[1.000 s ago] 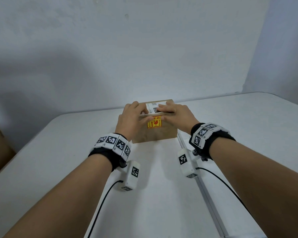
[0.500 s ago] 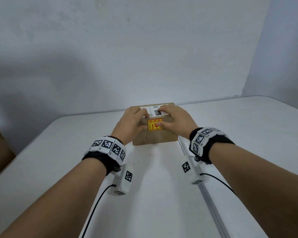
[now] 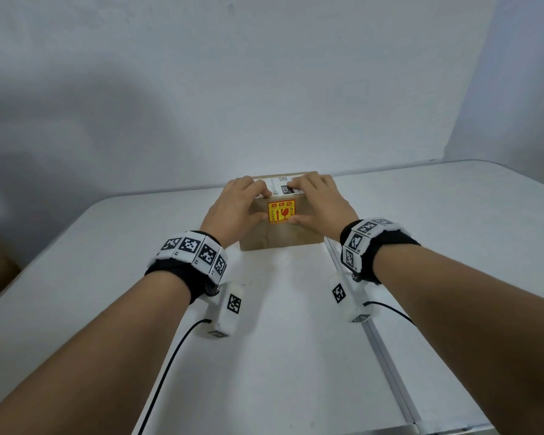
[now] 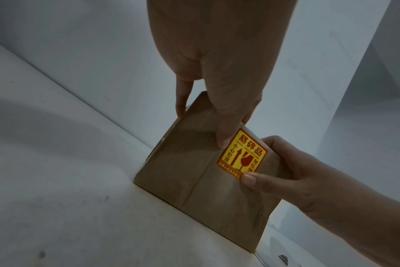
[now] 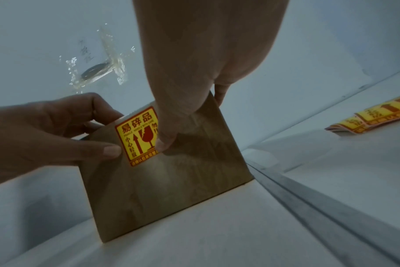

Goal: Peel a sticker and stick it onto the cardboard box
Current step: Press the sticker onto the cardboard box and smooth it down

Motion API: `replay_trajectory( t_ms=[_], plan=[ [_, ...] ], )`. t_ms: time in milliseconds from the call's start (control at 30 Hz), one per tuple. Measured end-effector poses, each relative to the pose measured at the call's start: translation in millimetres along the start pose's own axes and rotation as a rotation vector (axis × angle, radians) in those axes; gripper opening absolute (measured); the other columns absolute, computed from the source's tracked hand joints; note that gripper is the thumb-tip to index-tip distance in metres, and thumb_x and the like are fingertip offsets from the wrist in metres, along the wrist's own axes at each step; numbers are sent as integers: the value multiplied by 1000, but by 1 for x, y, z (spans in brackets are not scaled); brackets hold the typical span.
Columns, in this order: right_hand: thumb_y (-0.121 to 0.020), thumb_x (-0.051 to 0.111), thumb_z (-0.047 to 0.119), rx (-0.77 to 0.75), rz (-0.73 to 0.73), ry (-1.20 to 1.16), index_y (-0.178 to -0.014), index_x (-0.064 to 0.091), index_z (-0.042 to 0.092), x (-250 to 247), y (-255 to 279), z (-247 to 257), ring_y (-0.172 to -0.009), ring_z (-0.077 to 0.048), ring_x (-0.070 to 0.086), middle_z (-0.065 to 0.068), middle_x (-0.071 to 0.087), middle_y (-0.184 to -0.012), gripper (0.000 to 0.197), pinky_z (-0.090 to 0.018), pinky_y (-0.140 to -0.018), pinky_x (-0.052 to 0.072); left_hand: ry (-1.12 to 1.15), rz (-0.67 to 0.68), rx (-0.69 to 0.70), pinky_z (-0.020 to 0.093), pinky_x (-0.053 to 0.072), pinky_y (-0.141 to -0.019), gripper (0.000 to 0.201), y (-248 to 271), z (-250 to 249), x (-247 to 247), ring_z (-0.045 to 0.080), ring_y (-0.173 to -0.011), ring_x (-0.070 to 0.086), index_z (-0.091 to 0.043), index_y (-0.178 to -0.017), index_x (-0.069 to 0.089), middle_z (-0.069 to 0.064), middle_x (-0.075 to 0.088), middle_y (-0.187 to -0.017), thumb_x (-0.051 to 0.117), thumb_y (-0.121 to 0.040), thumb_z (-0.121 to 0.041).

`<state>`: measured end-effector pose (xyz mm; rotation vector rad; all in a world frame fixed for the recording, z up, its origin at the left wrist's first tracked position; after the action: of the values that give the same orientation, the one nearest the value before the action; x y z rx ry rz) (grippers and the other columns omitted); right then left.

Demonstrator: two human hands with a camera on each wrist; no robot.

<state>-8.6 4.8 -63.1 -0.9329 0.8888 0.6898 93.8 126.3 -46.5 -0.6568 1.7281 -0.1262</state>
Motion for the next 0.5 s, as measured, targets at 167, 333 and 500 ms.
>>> replay_trajectory(
  t_ms=[167, 333, 500],
  plan=[
    [-73, 76, 37, -2, -5, 13, -137, 44, 19, 3, 0, -1, -131, -24, 32, 1, 43, -139, 74, -33, -103, 41, 7, 6, -18, 37, 45, -91, 37, 0, 3, 3, 23, -113, 43, -20, -113, 57, 0, 53, -122, 70, -79, -27],
    [-71, 77, 30, -2, 18, 22, -140, 41, 17, 5, 1, -2, -133, -25, 29, -1, 40, -140, 79, -34, -106, 38, -47, -73, -133, 31, 47, -73, 51, -4, -5, 12, 18, -111, 38, -21, -106, 49, -3, 47, -113, 68, -72, -54],
    [-70, 77, 25, -3, 32, 10, -140, 41, 16, 5, 1, -2, -134, -26, 28, -2, 40, -141, 79, -33, -107, 36, -129, -147, -224, 45, 52, -71, 55, -9, -9, 14, 23, -107, 42, -22, -101, 47, 0, 45, -108, 62, -69, -64]
  ],
)
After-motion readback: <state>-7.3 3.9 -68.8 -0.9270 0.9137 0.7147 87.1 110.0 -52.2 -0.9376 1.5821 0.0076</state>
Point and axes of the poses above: each hand's wrist, its own y-axis away from the middle knuckle, its own x-axis out of the palm, z = x × y, the point moved 7 cm from there along -y, towards the middle knuckle
